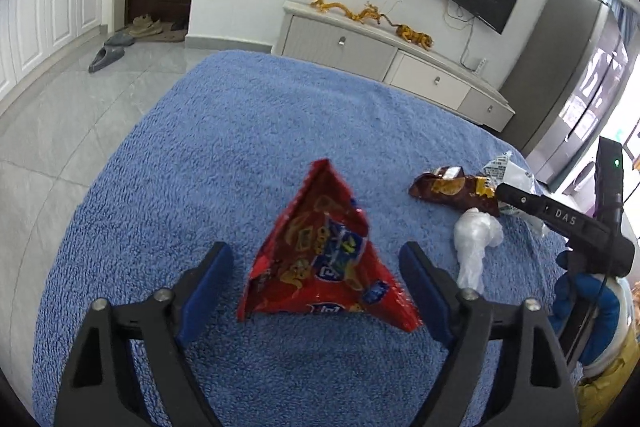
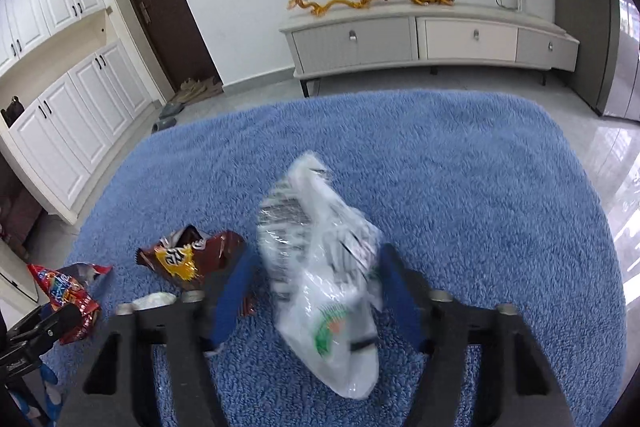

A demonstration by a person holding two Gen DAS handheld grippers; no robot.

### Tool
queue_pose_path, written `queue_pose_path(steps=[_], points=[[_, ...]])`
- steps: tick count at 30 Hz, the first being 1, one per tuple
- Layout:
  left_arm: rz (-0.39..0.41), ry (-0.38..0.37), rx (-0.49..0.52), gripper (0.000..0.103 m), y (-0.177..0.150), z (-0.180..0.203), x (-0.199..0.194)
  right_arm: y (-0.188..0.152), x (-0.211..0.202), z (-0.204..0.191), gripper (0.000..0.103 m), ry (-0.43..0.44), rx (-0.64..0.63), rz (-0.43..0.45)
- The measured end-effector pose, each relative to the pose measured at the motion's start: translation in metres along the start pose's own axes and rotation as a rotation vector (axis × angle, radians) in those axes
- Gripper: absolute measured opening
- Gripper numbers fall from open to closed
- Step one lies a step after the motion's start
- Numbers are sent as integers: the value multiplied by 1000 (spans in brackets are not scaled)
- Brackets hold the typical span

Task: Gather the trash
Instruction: 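Grasp the red chip bag with the left tool while the right tool grasps the white printed plastic bag, then carry both bags over the white bin and open both tools to drop them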

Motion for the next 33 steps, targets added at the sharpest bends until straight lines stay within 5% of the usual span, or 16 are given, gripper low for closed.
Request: queue_pose_path(steps=[9,22,33], points=[[-3,-1,28,41,-5,8,-6,-26,-46,21,37,12,57,14],[43,-5,73,37,-41,33,-88,-91,-182,23,35,-6,95,110],[130,-65,159,37,-46,96,-163,-116,-286,25,35,-28,92,271]])
Point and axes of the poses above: each gripper's, at about its wrist camera, not at the fingertips, and x roughly the way its jaws point, z to its right, y to its top, the point moved 7 cm from there along x, roughly the way its jaws point, and after that the axes turned 1 degree about -y, right-handed, at the moved point
